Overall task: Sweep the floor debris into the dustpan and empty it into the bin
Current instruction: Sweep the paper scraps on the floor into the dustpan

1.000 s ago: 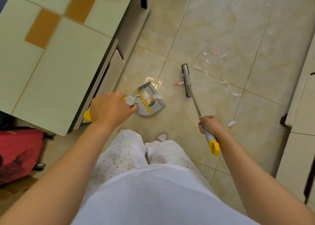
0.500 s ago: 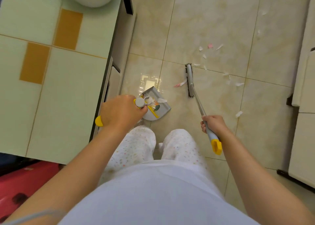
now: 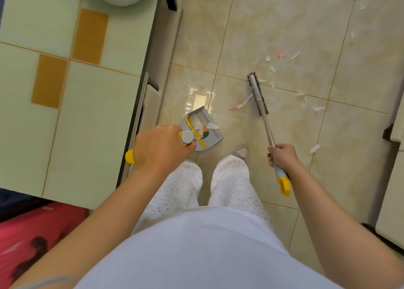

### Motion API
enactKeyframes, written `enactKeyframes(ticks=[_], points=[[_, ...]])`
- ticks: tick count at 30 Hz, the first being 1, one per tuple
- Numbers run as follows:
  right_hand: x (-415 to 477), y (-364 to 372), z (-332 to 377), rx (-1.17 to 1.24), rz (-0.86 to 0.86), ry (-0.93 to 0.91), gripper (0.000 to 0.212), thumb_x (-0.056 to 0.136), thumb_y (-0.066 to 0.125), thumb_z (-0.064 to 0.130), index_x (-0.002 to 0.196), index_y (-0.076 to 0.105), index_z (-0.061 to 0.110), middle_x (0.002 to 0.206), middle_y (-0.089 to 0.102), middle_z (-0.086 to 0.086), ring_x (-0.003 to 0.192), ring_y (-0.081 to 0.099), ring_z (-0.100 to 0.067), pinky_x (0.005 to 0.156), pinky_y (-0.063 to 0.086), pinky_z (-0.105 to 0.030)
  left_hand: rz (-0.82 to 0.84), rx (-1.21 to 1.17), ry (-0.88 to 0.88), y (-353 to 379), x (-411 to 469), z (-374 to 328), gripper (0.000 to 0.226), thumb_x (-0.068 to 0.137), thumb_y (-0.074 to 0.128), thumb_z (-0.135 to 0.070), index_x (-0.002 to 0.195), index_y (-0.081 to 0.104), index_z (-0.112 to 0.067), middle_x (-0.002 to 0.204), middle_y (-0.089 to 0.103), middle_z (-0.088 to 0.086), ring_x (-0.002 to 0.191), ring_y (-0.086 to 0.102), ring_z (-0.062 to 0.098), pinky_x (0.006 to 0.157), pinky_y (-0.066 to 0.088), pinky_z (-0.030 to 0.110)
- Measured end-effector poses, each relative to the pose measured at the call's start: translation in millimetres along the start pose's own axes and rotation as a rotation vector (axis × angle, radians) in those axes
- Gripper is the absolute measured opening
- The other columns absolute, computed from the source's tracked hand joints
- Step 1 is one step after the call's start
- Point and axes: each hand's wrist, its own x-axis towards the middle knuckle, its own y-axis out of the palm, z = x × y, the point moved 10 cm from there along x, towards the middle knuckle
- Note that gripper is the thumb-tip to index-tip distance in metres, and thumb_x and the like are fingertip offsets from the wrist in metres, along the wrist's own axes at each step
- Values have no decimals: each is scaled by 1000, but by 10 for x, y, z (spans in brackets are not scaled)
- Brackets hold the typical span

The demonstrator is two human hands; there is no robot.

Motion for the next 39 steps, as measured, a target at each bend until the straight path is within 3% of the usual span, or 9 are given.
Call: enactKeyframes(ticks=[6, 9, 12, 17, 22, 26, 32, 39], points=[[362, -97, 79, -199, 17, -35, 12, 90, 51, 9, 83, 52, -1, 60, 52, -15, 53, 49, -27, 61, 47, -41, 19, 32, -21, 40, 23, -119, 46, 81, 58, -55, 57, 59, -16, 47, 47, -4, 44, 45, 19, 42, 19, 18], [378, -21, 27, -314, 68, -14, 20, 90, 51, 13, 73, 53, 2, 62, 56, -16, 61, 54, -30, 70, 53, -48, 26, 35, -39, 12, 79, -134, 46, 81, 56, -56, 57, 58, -17, 47, 45, -4, 44, 43, 18, 42, 19, 19], [180, 150, -48, -354, 165, 4, 25, 91, 51, 12, 67, 51, 3, 63, 56, -17, 55, 52, -28, 60, 50, -41, 38, 26, -40, -17, 150, -190, 45, 82, 54, -57, 57, 53, -20, 48, 42, -5, 46, 43, 17, 43, 21, 20], [-188, 255, -237, 27, 347, 153, 23, 94, 50, 3, 71, 51, 0, 65, 49, -14, 42, 41, -19, 38, 36, -19, 51, 24, -25, -47, 226, -362, 45, 84, 53, -55, 57, 46, -20, 50, 41, -5, 48, 41, 18, 44, 22, 22], [-407, 201, -269, 141, 481, 192, 10, 94, 50, 4, 87, 55, -1, 69, 49, -14, 44, 42, -15, 38, 36, -21, 44, 30, -17, -47, 231, -378, 48, 84, 52, -55, 55, 42, -19, 50, 40, -4, 46, 39, 17, 44, 21, 22], [-417, 149, -90, 18, 422, 77, 13, 94, 51, 4, 84, 57, -2, 66, 50, -13, 47, 41, -18, 40, 37, -22, 36, 11, -24, -60, 206, -319, 49, 83, 53, -57, 54, 40, -20, 49, 39, -5, 44, 37, 15, 44, 22, 22], [-234, 153, 159, -245, 297, -100, 28, 91, 47, 4, 63, 50, 3, 59, 49, -13, 39, 42, -20, 45, 39, -25, 40, 10, -19, -22, 122, -234, 50, 84, 53, -57, 53, 38, -21, 49, 38, -6, 46, 37, 16, 43, 21, 22], [-208, 358, 143, -433, 235, -101, 24, 92, 46, 9, 68, 44, 6, 66, 51, -13, 51, 46, -24, 51, 43, -28, 36, 14, -34, 34, 66, -100, 46, 83, 53, -59, 57, 49, -21, 48, 40, -6, 46, 40, 16, 43, 23, 21]])
